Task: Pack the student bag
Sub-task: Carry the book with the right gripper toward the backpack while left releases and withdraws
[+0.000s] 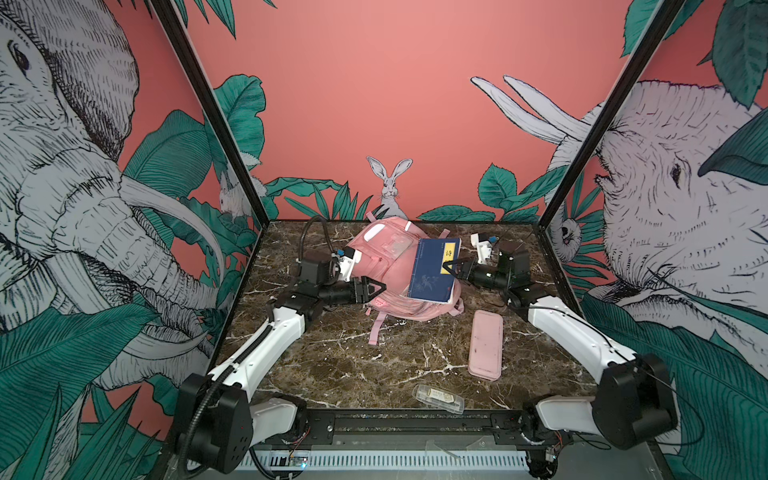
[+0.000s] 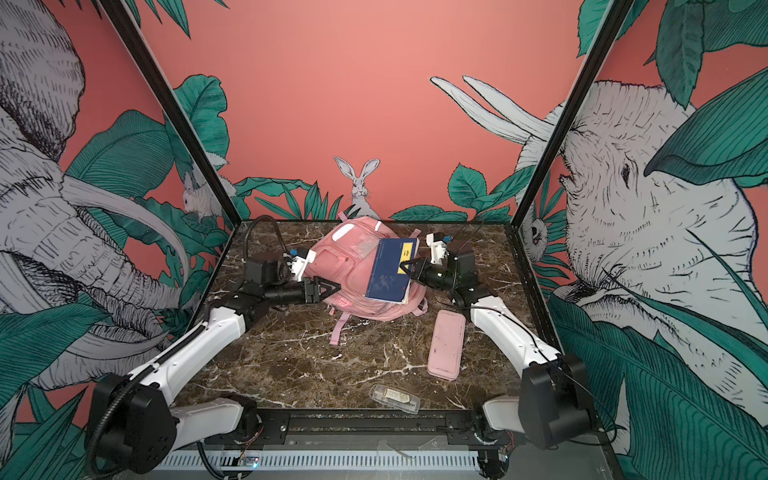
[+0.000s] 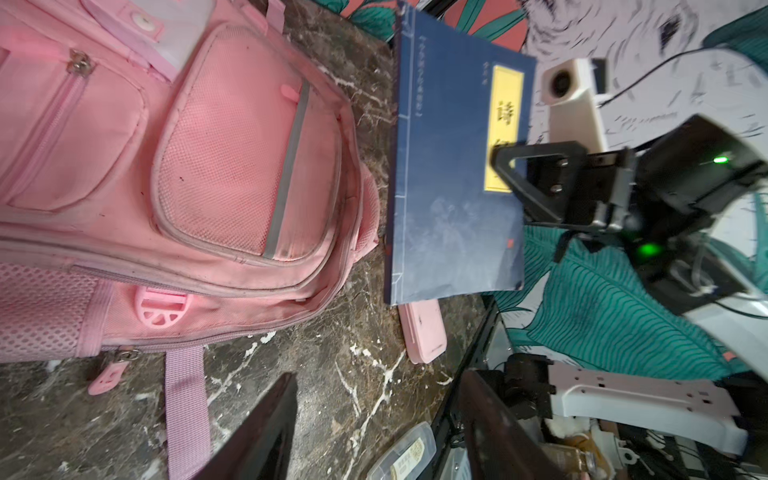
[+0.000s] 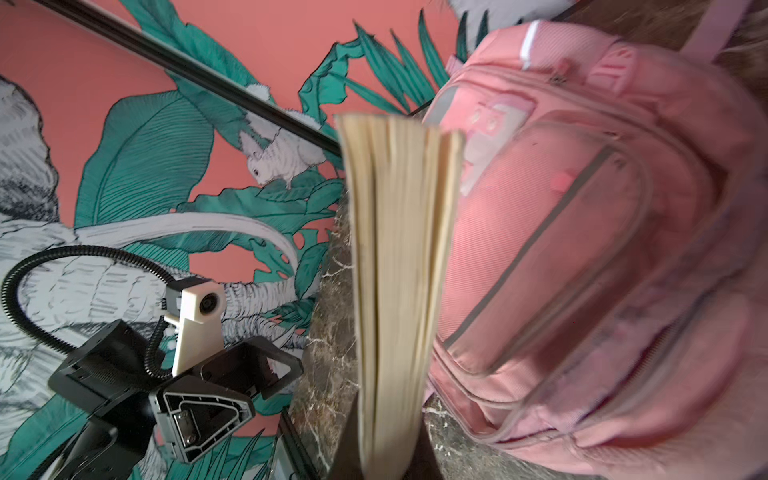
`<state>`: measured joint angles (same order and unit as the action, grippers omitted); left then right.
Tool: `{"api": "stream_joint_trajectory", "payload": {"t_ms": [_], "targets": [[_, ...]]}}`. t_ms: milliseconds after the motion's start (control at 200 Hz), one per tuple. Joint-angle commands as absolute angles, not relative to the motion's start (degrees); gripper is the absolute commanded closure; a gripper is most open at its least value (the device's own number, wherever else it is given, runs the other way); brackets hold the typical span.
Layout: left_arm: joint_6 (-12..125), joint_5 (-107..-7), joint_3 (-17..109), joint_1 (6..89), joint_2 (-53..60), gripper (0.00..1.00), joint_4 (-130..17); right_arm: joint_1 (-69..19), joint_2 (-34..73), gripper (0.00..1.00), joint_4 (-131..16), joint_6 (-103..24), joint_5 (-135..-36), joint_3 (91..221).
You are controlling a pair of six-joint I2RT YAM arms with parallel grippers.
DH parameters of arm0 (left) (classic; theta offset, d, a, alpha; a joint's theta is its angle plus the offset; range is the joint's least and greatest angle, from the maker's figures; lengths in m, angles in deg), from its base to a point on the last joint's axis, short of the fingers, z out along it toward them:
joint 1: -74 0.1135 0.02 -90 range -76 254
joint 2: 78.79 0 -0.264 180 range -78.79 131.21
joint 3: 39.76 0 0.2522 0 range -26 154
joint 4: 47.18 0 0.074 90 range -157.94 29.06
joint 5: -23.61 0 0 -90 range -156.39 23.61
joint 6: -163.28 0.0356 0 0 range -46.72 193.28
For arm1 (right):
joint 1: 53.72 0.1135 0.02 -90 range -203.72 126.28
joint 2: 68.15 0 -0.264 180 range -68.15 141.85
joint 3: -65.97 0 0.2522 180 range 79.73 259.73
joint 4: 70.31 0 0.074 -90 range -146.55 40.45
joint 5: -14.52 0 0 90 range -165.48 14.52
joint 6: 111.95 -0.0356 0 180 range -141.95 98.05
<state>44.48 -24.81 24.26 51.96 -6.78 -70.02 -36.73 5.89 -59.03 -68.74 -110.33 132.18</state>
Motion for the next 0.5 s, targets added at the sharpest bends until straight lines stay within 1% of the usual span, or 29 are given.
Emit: {"api": "stream_joint_trajectory", "payload": {"t_ms": [0,85,190,260,355,375,495], "targets": [[50.4,-35.4,29.5,46.6,-2.8,0.39,-77.0,-38.7,2.3,1.0,-50.3,-63.9,-102.4,133.1],[52.4,-40.5,33.8,42.3,1.6,0.41,-79.3,-39.9,0.2,1.0,-46.5,-62.9,-99.5,132.9],[54.2,-45.2,38.8,38.5,6.6,0.52,-82.6,-41.3,-2.0,1.0,-44.1,-62.4,-98.2,132.4],[55.8,-47.8,41.9,36.4,8.9,0.56,-84.5,-42.0,-3.3,1.0,-42.2,-61.8,-97.4,132.5],[58.3,-52.7,46.9,34.2,12.6,0.57,-89.2,-42.8,-4.8,1.0,-38.8,-60.6,-95.4,132.9],[58.8,-53.6,48.0,32.2,13.5,0.57,-90.1,-42.9,-5.1,1.0,-38.2,-60.3,-94.8,132.9],[60.0,-57.2,52.9,29.4,18.2,0.57,-92.8,-43.6,-6.3,1.0,-34.8,-59.6,-91.9,133.2]]}}
